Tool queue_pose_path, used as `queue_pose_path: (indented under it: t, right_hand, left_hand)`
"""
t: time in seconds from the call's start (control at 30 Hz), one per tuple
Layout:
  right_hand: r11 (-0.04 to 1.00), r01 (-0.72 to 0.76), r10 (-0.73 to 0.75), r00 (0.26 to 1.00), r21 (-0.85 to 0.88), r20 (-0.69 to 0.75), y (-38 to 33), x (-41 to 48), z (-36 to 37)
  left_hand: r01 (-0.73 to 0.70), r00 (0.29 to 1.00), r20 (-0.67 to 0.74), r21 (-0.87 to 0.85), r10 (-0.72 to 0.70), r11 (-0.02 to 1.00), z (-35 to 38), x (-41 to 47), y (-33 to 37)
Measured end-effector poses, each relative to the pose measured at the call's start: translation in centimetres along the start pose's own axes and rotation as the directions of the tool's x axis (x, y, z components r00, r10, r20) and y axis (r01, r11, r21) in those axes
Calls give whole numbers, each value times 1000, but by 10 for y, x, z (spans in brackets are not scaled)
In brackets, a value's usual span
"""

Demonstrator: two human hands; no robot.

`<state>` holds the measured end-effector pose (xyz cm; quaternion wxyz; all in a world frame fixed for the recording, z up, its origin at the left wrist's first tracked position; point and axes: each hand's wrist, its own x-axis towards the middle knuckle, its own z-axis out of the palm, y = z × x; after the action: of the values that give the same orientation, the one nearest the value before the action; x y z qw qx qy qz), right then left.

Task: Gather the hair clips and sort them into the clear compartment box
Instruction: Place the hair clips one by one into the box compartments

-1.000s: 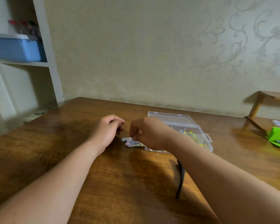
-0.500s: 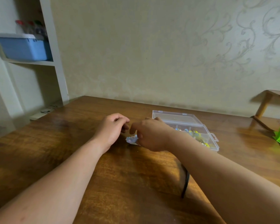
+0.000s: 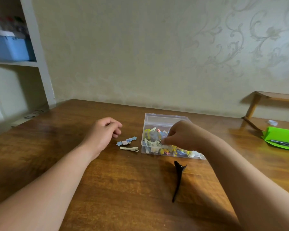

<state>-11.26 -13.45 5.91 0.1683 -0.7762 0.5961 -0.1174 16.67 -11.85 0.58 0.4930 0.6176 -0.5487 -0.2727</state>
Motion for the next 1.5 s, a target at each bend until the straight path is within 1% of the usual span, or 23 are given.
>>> queue_pose_path:
  t: [0.2, 0.3, 0.37, 0.43, 0.5, 0.57, 0.63, 0.7, 0.77, 0.87, 0.9, 0.93, 1.03, 1.07, 1.1, 1.17, 1.2, 1.23, 1.3, 1.33, 1.4, 1.5]
  right_hand:
    - [1000, 19, -19, 1000, 17, -7, -15, 4, 3]
    - [999, 51, -51, 999, -19, 6, -26, 7, 8]
    - [997, 47, -47, 999, -62, 11, -30, 8, 10]
    - [997, 36, -38, 999, -72, -16, -29, 10, 10]
    - [998, 42, -46, 995, -52, -84, -29, 11, 7]
    - [994, 94, -102, 984, -61, -144, -35, 13, 6]
    - [976, 192, -208, 963, -103, -170, -49, 16, 8]
    - [939, 317, -334, 933, -133, -132, -68, 19, 14]
    - [874, 418, -436, 900, -248, -22, -84, 21, 23]
    - [719, 467, -455, 876, -515, 158, -101, 21, 38]
    - [673, 476, -459, 869, -566, 185, -105, 20, 42]
    - [656, 483, -467, 863, -580, 192, -107, 19, 45]
    - [686, 493, -483, 859, -535, 172, -110, 15, 48]
    - [713, 485, -483, 863, -507, 146, -109, 15, 46]
    - [765, 463, -470, 877, -448, 104, -106, 15, 41]
    - [891, 398, -408, 913, -219, 1, -95, 14, 25]
    - [927, 361, -367, 929, -102, -55, -86, 14, 15]
    - [949, 315, -316, 942, -21, -111, -75, 14, 6]
    - [977, 204, -190, 963, 57, -189, -50, 14, -6]
    - [987, 147, -130, 971, 71, -201, -39, 14, -9]
    - [993, 65, -48, 984, 98, -173, -26, 13, -8]
    - [986, 20, 1, 992, 166, -125, -27, 13, -1]
  left_hand:
    - [-3, 1000, 9, 16, 3, 1000, 0, -3, 3]
    - [6, 1000, 13, 26, -6, 1000, 0, -4, 5]
    - [7, 1000, 13, 28, -7, 1000, 0, -4, 7]
    - [5, 1000, 14, 31, -5, 1000, 0, -4, 6]
    - [5, 1000, 14, 33, -5, 999, 0, -3, 6]
    - [8, 1000, 11, 28, -8, 1000, 0, -2, 6]
    - [26, 1000, 8, 11, -26, 1000, 1, -2, 6]
    - [47, 999, -1, 2, -47, 999, 0, -1, 6]
    - [48, 999, -7, -29, -48, 998, -2, -1, 5]
    - [40, 999, -13, -44, -40, 998, -4, 0, 4]
    - [35, 999, -12, -36, -36, 999, -4, 0, 4]
    - [29, 1000, -9, -32, -29, 999, -4, 0, 4]
    - [20, 1000, -8, -36, -20, 999, -4, 0, 4]
    - [21, 1000, -10, -33, -21, 999, -5, 0, 4]
    - [27, 1000, -15, -31, -27, 999, -4, 0, 4]
    - [48, 999, -19, -56, -49, 997, -3, 1, 4]
    - [56, 998, -18, -72, -58, 996, -2, 1, 4]
    - [57, 998, -16, -76, -59, 995, -2, 0, 4]
    - [49, 999, -8, -53, -50, 997, -1, -1, 5]
    - [41, 999, -6, -42, -42, 998, -1, -2, 5]
    - [28, 1000, -3, -33, -28, 999, -1, -2, 6]
    - [26, 1000, -4, -10, -26, 1000, 0, -3, 7]
